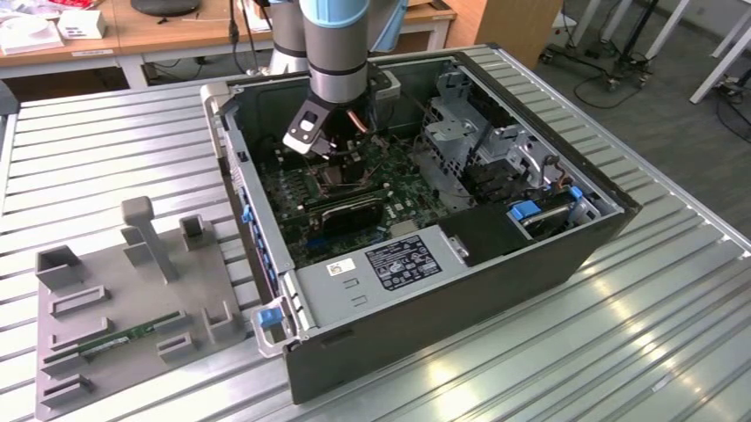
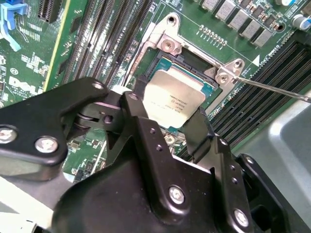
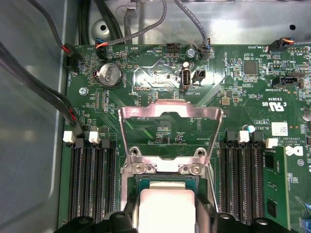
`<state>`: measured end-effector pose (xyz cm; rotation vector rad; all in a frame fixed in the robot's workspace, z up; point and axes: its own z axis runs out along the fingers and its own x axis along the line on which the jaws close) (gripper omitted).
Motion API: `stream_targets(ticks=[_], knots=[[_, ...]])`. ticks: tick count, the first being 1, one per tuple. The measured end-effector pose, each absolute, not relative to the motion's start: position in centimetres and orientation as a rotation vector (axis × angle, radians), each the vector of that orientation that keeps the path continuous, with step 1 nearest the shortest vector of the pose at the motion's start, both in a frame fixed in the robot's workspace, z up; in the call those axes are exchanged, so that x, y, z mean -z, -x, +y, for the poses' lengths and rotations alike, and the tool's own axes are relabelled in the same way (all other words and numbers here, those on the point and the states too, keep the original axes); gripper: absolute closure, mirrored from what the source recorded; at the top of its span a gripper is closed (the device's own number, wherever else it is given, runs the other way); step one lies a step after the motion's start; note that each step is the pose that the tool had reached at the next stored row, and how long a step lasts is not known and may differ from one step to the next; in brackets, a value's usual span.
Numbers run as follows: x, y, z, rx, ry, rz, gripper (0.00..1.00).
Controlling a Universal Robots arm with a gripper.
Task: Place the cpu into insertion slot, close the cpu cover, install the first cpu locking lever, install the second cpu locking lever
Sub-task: 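Place the cpu into insertion slot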
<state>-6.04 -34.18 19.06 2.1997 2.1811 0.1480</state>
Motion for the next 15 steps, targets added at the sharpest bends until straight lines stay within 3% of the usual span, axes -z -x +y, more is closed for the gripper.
stream_targets(ticks=[1, 2, 15], knots=[[-19.06, 6.04, -34.18, -0.147, -2.200, 2.181, 0.45], [-19.08, 6.05, -34.19, -0.146, -2.200, 2.181, 0.38], [-19.83, 6.06, -34.20, -0.146, -2.200, 2.181, 0.38]])
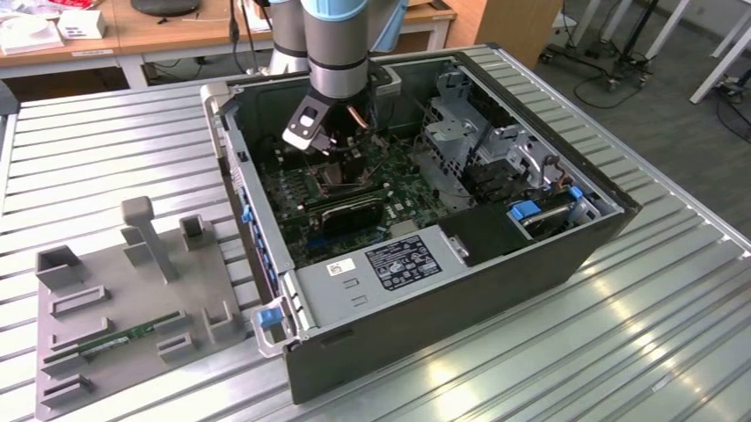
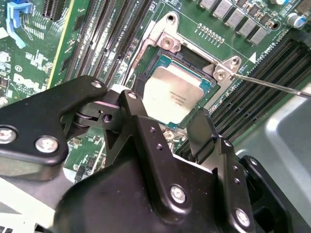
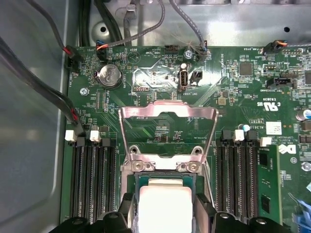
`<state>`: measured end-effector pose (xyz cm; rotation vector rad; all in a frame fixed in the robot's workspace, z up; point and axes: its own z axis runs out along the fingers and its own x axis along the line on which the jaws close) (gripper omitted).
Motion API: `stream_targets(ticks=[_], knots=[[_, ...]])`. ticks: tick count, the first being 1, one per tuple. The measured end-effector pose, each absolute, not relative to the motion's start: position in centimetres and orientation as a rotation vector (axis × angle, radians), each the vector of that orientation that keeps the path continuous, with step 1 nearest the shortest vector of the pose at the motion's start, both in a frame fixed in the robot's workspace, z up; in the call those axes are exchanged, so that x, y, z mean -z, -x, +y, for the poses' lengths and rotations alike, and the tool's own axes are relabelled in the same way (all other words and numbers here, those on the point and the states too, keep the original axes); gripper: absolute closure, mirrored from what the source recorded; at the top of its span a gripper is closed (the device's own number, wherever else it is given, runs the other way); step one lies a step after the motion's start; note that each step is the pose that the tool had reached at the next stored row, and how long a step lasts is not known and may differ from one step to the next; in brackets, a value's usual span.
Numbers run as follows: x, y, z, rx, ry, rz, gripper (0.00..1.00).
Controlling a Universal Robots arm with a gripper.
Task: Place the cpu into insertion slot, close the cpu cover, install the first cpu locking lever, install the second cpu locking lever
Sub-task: 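Place the cpu into insertion slot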
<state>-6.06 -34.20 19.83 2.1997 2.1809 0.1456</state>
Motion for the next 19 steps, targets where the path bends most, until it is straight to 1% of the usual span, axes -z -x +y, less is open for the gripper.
stream_targets(ticks=[12, 19], knots=[[-21.6, 6.1, -34.2, -0.145, -2.200, 2.181, 0.38], [-21.7, 6.1, -34.2, -0.145, -2.200, 2.181, 0.38]])
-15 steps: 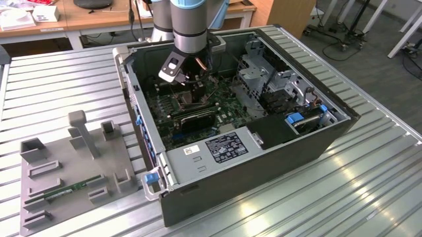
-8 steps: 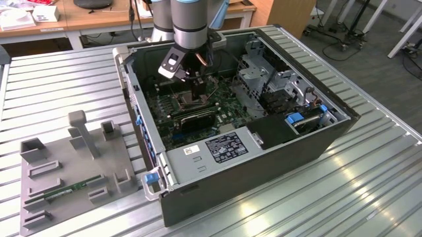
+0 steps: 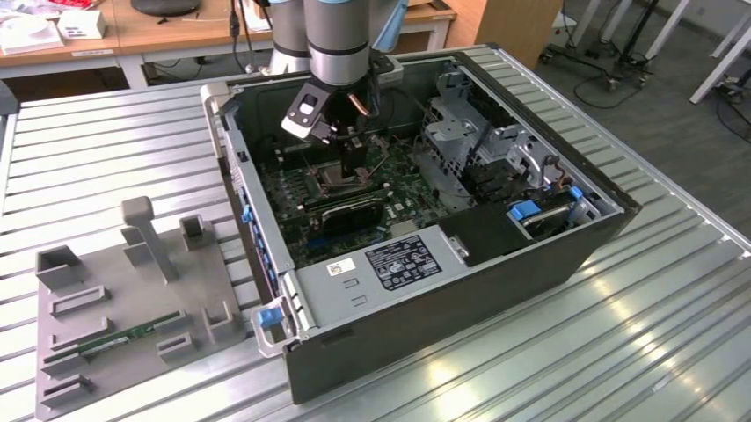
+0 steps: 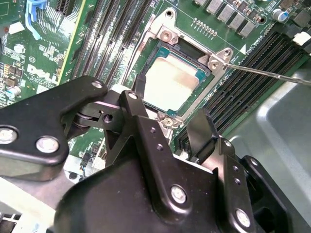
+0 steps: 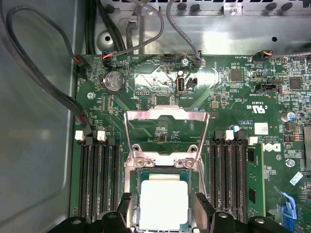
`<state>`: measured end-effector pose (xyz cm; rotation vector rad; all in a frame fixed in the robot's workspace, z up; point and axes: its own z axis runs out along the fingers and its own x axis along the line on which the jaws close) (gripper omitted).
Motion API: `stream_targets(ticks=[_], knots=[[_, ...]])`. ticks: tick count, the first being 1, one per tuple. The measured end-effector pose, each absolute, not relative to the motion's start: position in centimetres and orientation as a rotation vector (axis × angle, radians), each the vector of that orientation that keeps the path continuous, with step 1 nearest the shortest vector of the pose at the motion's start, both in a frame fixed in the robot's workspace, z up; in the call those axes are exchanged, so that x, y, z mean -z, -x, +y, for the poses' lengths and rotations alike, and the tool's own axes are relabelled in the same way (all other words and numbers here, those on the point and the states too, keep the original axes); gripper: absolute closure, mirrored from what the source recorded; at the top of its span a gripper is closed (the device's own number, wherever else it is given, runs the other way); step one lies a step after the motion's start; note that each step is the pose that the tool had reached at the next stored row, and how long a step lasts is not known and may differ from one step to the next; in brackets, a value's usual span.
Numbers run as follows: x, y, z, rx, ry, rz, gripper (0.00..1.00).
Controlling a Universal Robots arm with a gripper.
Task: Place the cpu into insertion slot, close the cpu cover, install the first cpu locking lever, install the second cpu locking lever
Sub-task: 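Place the cpu into insertion slot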
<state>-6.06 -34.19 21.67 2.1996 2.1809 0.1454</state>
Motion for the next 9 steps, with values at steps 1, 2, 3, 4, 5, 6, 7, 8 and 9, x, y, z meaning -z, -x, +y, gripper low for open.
stream_targets(ticks=[1, 2, 3, 4, 5, 6, 7, 8, 9], knots=[[-21.67, 6.06, -34.19, -0.145, -2.200, 2.181, 0.38], [-21.67, 6.06, -34.19, -0.145, -2.200, 2.181, 0.38], [-21.67, 6.06, -34.19, -0.145, -2.200, 2.181, 0.40], [-21.67, 6.06, -34.19, -0.145, -2.200, 2.181, 0.40], [-21.67, 6.06, -34.19, -0.145, -2.200, 2.181, 0.46], [-21.68, 6.06, -34.19, -0.145, -2.200, 2.181, 0.53], [-21.67, 6.06, -34.19, -0.145, -2.200, 2.181, 0.53], [-21.68, 6.06, -34.19, -0.145, -2.200, 2.181, 0.58], [-21.68, 6.06, -34.19, -0.145, -2.200, 2.181, 0.64]])
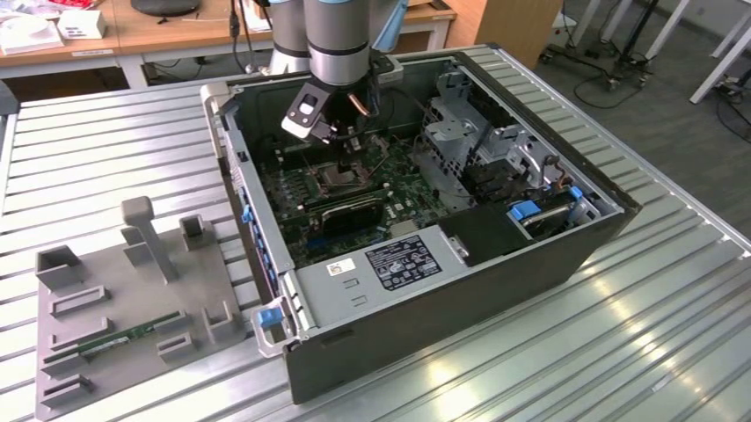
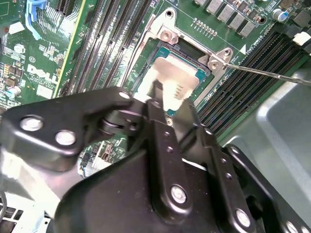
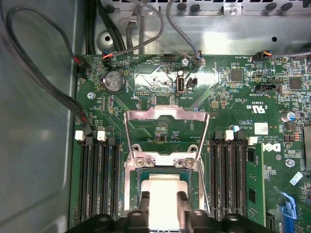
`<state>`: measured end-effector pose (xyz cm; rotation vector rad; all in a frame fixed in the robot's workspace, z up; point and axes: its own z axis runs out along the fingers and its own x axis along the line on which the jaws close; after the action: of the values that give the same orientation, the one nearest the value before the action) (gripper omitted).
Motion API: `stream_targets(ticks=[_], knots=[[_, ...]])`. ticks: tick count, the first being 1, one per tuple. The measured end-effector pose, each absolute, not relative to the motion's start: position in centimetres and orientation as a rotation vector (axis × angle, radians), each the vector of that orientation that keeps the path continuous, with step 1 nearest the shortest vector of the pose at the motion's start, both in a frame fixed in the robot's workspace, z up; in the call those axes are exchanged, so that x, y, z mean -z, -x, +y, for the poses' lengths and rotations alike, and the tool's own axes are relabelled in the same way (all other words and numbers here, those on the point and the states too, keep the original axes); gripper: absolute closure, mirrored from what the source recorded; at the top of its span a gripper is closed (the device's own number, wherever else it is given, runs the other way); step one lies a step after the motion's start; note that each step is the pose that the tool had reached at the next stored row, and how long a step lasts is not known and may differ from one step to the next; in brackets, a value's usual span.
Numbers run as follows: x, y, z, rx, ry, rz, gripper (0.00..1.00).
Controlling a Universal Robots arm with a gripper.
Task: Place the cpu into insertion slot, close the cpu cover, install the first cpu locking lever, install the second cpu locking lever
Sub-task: 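Place the cpu into insertion slot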
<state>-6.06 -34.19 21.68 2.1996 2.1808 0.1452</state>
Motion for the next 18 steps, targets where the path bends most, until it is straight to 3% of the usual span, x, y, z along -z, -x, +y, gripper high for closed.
stream_targets(ticks=[1, 4, 7, 18], knots=[[-21.68, 6.06, -34.19, -0.145, -2.200, 2.181, 0.64], [-21.67, 6.06, -34.19, -0.145, -2.200, 2.181, 0.82], [-21.67, 6.06, -34.19, -0.145, -2.200, 2.181, 0.89], [-21.67, 6.04, -34.19, -0.104, -2.220, 2.200, 0.89]])
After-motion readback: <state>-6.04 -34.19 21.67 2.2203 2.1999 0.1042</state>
